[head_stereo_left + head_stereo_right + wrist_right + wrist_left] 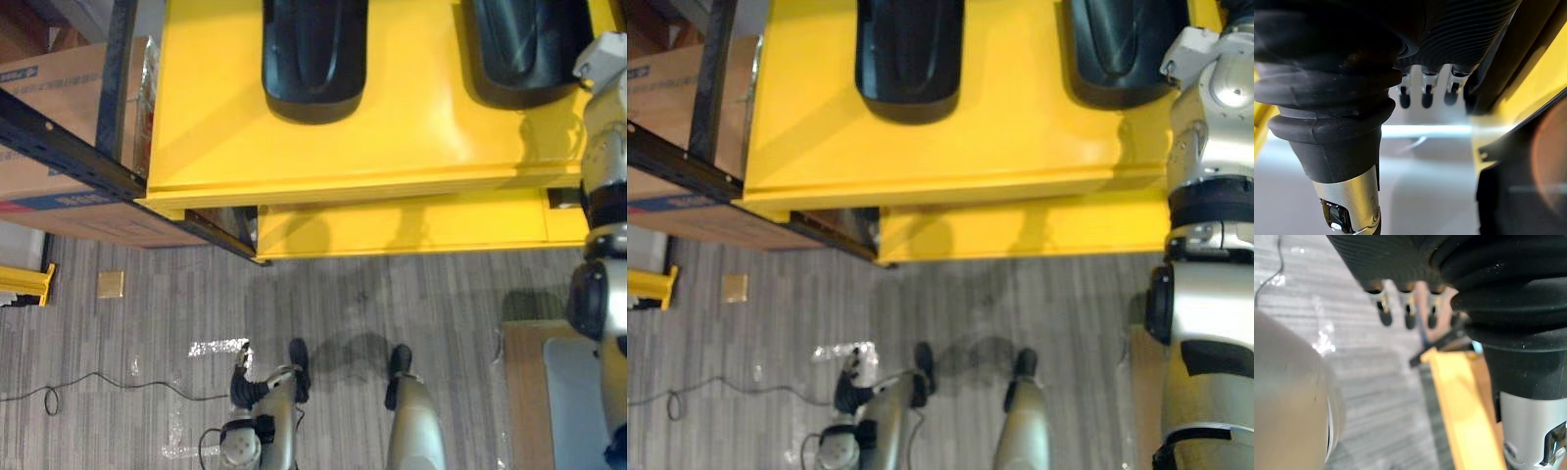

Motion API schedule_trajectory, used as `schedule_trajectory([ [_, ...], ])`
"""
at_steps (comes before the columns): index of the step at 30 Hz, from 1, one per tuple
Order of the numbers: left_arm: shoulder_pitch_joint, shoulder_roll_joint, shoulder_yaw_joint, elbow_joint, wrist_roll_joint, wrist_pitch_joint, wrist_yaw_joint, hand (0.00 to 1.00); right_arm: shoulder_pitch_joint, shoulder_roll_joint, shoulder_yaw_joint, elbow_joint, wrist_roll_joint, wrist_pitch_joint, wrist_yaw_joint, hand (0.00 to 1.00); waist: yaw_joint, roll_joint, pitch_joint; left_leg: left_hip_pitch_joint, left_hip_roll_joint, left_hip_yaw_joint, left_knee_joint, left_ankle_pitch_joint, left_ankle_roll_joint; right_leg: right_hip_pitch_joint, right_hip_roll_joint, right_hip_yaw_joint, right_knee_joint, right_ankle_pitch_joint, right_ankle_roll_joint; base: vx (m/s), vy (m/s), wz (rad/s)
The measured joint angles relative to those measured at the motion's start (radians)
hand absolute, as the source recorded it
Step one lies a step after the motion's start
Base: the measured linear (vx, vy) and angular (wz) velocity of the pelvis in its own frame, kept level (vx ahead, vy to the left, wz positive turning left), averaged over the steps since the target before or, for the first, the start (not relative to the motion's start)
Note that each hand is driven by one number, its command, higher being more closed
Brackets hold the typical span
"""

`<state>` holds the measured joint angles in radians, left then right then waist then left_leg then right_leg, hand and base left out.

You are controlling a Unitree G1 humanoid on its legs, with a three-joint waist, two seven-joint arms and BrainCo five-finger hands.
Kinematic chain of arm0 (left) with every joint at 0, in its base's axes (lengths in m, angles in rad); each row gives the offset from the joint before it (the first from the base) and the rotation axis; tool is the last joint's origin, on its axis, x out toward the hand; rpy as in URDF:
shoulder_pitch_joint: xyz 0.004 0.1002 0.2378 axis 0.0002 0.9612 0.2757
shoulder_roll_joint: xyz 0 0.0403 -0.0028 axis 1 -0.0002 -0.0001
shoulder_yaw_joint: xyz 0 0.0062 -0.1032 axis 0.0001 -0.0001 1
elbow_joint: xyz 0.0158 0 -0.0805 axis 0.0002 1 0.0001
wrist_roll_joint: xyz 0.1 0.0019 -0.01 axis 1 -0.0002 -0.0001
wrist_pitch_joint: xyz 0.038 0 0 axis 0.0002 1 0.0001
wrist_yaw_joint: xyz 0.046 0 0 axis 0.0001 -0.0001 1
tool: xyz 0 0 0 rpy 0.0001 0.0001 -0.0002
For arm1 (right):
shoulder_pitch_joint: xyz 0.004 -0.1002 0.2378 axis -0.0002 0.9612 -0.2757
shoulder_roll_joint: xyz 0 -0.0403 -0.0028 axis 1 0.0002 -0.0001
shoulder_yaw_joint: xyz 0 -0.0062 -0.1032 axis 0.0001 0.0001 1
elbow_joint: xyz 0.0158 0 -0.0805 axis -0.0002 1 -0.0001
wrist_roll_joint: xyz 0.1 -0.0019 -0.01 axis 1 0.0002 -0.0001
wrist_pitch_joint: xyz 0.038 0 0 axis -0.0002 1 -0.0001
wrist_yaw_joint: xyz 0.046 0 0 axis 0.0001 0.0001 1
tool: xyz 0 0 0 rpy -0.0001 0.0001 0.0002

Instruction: Walk over and take plastic housings, then place them on the shelf

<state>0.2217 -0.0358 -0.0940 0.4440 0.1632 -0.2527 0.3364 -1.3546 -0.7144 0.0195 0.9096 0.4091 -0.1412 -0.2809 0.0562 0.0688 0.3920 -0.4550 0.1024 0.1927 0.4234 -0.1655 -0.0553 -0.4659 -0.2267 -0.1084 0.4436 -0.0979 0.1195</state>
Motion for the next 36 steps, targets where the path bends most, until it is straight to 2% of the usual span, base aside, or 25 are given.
schedule_trajectory([
  [5, 0.0, -0.007, -0.01, 0.002, -0.009, 0.0, -0.015, 0.0, -0.026, -0.006, -0.001, 0.061, -0.018, 0.031, 0.009, 0.0, 0.011, 0.04, -0.025, 0.001, -0.012, -0.025, -0.035, 0.026, -0.001, 0.012, -0.006, -0.025, -0.013, -0.001, -0.002, -0.01, -0.025, 0.17],
  [8, 0.0, -0.007, -0.013, 0.005, -0.023, 0.0, -0.023, 0.0, -0.027, -0.019, 0.0, 0.067, -0.02, 0.037, 0.023, 0.0, 0.021, 0.05, -0.031, 0.002, -0.014, -0.033, -0.058, 0.046, -0.004, 0.012, -0.006, -0.029, -0.018, -0.001, -0.002, 0.0, -0.037, 0.09],
  [15, 0.0, -0.006, -0.041, 0.01, -0.04, 0.0, -0.041, 0.0, -0.029, -0.051, 0.002, 0.067, 0.01, 0.037, 0.068, 0.0, 0.023, 0.051, -0.032, 0.017, -0.018, -0.036, -0.103, 0.075, -0.01, 0.011, -0.007, -0.03, -0.024, -0.001, -0.003, 0.0, -0.013, 0.03],
  [20, 0.0, -0.006, -0.042, 0.039, -0.048, 0.0, -0.047, 0.0, -0.047, -0.054, 0.012, 0.067, 0.044, 0.037, 0.085, 0.0, 0.023, 0.071, -0.048, 0.02, -0.015, -0.034, -0.12, 0.083, -0.012, 0.011, -0.002, -0.029, -0.036, 0.001, -0.002, 0.03, -0.021, -0.01],
  [28, -0.004, -0.006, -0.045, 0.05, -0.049, 0.0, -0.048, 0.0, -0.07, -0.054, 0.053, 0.069, 0.098, 0.037, 0.109, 0.0, 0.024, 0.072, -0.048, 0.036, -0.01, -0.026, -0.142, 0.093, -0.017, 0.011, 0.002, -0.027, -0.038, 0.01, -0.006, 0.03, -0.015, -0.03],
  [33, -0.007, -0.006, -0.045, 0.054, -0.049, 0.0, -0.048, 0.0, -0.084, -0.054, 0.054, 0.069, 0.09, 0.037, 0.105, 0.0, 0.028, 0.072, -0.048, 0.036, -0.011, -0.026, -0.145, 0.096, -0.018, 0.011, 0.001, -0.028, -0.04, 0.01, -0.007, 0.0, 0.0, 0.0],
  [36, -0.028, -0.006, -0.045, 0.092, -0.049, 0.001, -0.046, 0.0, -0.084, -0.044, 0.055, 0.068, 0.021, 0.037, 0.069, 0.0, 0.028, 0.071, -0.049, 0.036, -0.011, -0.025, -0.167, 0.111, -0.019, 0.009, 0.005, -0.028, -0.056, 0.016, -0.009, 0.0, 0.0, 0.0],
])
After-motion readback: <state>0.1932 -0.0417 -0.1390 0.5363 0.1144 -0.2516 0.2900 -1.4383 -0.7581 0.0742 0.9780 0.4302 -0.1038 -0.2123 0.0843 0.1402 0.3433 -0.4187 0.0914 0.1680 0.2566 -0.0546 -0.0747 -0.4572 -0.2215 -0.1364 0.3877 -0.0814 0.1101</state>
